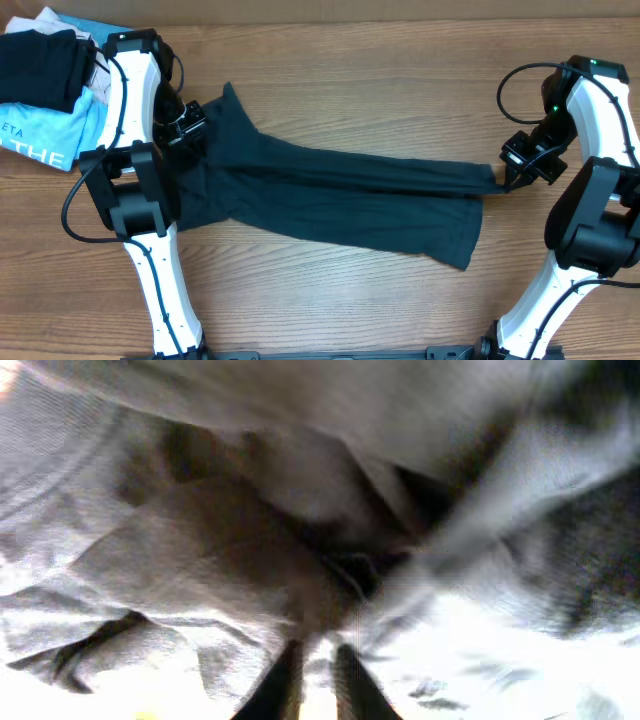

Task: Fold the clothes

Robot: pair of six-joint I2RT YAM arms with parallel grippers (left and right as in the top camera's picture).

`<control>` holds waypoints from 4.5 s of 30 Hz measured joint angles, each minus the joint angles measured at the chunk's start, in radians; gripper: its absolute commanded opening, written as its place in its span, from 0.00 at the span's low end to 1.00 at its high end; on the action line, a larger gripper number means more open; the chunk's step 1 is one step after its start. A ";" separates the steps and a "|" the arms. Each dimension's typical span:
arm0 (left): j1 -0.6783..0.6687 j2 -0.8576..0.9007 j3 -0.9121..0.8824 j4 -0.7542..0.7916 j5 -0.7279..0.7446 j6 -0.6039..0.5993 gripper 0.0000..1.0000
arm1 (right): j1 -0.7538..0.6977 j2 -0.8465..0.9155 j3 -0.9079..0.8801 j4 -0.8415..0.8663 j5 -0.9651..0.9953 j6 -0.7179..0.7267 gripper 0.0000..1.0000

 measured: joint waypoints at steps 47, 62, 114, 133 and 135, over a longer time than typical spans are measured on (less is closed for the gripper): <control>-0.351 -0.133 -0.407 0.356 -0.047 -0.058 0.17 | 0.143 0.000 -0.002 0.312 -0.211 -0.159 1.00; -0.351 -0.133 -0.407 0.357 -0.013 -0.058 1.00 | 0.143 0.000 -0.006 0.657 -0.211 -0.159 1.00; -0.351 -0.133 -0.407 0.376 -0.013 -0.059 1.00 | 0.142 0.000 -0.006 0.657 -0.210 -0.159 1.00; -0.351 -0.133 -0.407 0.376 -0.013 -0.059 1.00 | 0.143 0.000 -0.006 0.657 -0.211 -0.159 1.00; -0.351 -0.133 -0.407 0.376 -0.013 -0.059 1.00 | 0.142 0.000 -0.006 0.657 -0.210 -0.159 1.00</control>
